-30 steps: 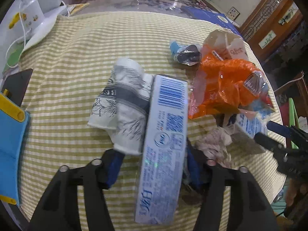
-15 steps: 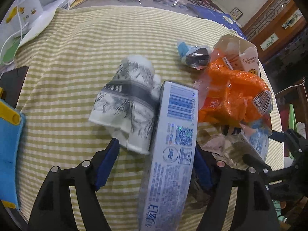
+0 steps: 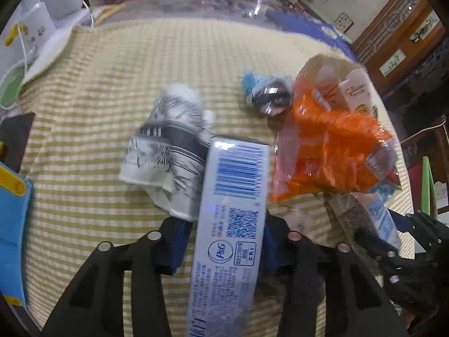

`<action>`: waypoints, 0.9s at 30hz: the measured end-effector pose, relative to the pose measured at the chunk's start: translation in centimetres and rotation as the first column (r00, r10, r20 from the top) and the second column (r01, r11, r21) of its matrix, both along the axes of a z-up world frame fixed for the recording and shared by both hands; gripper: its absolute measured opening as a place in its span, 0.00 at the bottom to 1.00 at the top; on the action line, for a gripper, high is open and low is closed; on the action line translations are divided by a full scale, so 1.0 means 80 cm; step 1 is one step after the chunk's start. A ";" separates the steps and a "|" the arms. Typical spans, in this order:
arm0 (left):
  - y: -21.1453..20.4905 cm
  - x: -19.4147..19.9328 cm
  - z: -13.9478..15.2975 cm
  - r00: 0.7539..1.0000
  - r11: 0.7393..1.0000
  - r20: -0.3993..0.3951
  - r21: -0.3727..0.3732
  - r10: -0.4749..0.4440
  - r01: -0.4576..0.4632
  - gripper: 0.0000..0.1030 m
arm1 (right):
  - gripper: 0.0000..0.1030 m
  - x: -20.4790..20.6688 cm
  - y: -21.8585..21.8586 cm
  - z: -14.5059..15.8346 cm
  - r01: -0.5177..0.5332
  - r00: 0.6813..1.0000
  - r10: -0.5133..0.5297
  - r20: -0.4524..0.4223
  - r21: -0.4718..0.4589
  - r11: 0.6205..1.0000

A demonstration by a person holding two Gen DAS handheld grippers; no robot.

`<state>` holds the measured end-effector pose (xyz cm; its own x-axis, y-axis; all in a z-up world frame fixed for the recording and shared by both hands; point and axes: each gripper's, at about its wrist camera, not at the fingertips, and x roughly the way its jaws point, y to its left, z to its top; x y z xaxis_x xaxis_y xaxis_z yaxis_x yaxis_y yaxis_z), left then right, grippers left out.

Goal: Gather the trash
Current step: 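Lift the toothpaste box and milk carton off the pile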

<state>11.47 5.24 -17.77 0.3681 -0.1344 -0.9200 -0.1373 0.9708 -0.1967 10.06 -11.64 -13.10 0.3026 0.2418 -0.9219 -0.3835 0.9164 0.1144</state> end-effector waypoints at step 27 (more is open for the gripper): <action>-0.011 -0.076 0.059 0.990 0.999 0.134 -0.024 0.051 -0.048 0.58 | 0.50 -0.062 -0.053 0.109 0.067 0.966 -0.098 0.239 0.138 0.988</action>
